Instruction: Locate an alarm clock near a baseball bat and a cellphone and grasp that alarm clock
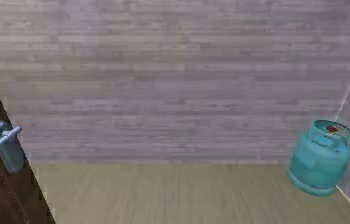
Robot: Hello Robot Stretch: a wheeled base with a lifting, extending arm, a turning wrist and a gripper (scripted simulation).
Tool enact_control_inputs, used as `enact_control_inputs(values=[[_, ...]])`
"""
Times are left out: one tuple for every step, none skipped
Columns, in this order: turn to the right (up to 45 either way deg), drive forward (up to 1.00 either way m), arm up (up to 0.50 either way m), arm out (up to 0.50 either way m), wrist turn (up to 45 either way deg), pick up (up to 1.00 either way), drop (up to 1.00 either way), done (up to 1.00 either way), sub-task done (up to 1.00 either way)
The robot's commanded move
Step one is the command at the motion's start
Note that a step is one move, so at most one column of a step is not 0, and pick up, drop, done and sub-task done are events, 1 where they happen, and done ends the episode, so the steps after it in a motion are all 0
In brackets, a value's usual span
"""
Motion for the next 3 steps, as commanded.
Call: enact_control_inputs(values=[[-45.0, 0.00, 0.00, 0.00, 0.0, 0.00, 0.00, 0.00, 0.00], [-45.0, 0.00, 0.00, 0.00, 0.0, 0.00, 0.00, 0.00, 0.00], [-45.0, 0.00, 0.00, 0.00, 0.0, 0.00, 0.00, 0.00, 0.00]])
